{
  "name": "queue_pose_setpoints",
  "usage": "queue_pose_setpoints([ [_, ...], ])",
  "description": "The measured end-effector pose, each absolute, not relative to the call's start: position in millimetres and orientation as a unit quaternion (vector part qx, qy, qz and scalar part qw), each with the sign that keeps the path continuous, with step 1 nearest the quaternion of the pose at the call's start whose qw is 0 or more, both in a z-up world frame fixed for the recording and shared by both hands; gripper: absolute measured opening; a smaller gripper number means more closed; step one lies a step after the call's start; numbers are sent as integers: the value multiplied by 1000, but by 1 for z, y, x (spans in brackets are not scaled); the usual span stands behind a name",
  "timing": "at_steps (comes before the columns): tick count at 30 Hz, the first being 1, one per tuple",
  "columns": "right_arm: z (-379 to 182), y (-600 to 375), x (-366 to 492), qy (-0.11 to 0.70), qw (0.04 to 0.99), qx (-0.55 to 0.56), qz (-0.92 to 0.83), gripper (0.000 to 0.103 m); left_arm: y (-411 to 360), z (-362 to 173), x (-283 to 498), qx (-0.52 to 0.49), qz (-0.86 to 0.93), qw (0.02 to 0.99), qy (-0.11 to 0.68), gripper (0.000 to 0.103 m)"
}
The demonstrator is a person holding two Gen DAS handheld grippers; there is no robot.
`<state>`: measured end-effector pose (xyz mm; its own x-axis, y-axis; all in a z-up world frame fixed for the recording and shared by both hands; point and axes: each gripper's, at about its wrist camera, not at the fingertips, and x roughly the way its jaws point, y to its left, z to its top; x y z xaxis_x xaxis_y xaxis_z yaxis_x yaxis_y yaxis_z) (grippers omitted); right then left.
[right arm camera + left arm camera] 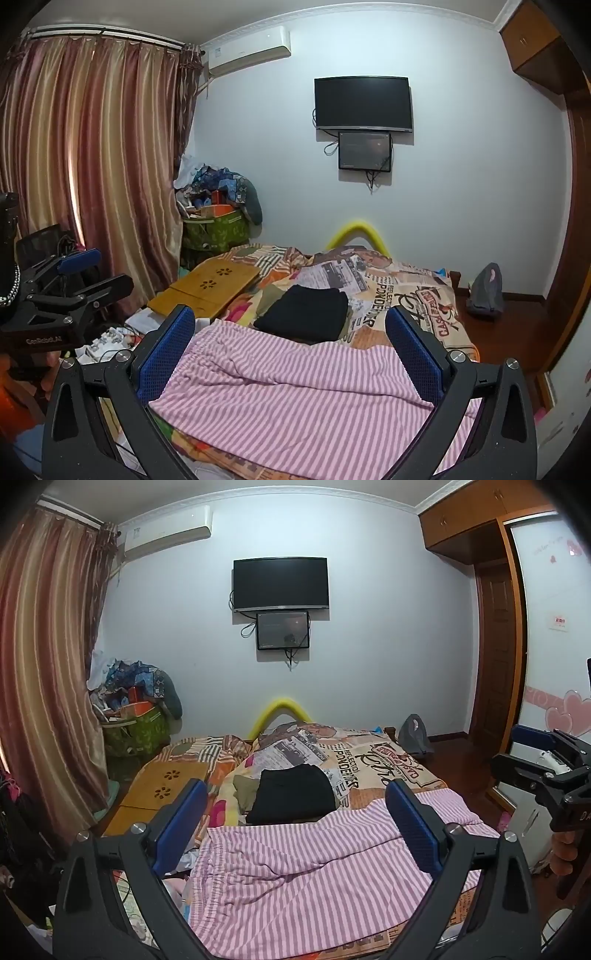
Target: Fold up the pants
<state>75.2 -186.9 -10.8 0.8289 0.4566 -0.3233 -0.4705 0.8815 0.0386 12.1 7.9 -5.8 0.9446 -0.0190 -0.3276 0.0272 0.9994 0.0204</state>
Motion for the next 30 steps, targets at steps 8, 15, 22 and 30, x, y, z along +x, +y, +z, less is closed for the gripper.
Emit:
queue_pose_setpoints([
  [8, -6, -197, 76, 168, 956, -17, 238, 103, 8, -5, 13, 11, -15, 986, 165, 98],
  [15, -2, -194, 76, 170, 956, -15, 237, 103, 8, -2, 14, 10, -20, 986, 168, 98],
  [22, 1, -192, 78, 168, 956, -15, 242, 103, 7, -2, 14, 11, -18, 986, 167, 98],
  [30, 1, -183, 75, 158, 956, -19, 246, 103, 9, 0, 16, 10, -18, 986, 165, 98],
])
